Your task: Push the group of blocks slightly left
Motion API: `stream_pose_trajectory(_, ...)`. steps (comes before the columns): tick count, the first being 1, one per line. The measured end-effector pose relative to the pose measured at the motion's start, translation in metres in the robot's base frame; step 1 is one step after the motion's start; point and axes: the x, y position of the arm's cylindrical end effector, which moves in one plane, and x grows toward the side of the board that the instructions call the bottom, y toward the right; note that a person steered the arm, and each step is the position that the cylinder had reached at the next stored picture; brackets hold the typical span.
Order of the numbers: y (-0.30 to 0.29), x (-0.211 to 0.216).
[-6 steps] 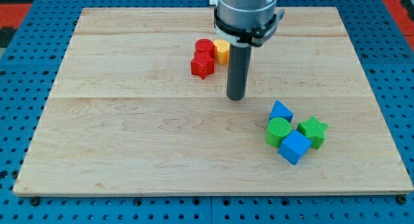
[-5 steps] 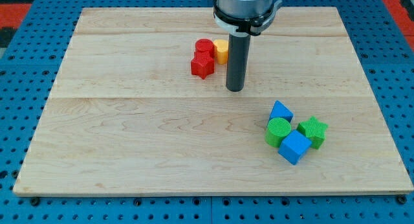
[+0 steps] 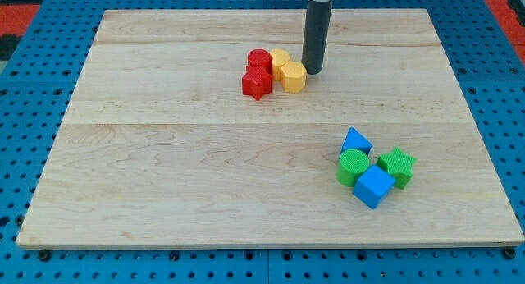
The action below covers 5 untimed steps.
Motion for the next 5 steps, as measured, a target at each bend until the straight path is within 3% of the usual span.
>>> stream_pose_trajectory(3, -0.048, 0.008)
stream_pose_trajectory(5, -0.023, 0.007)
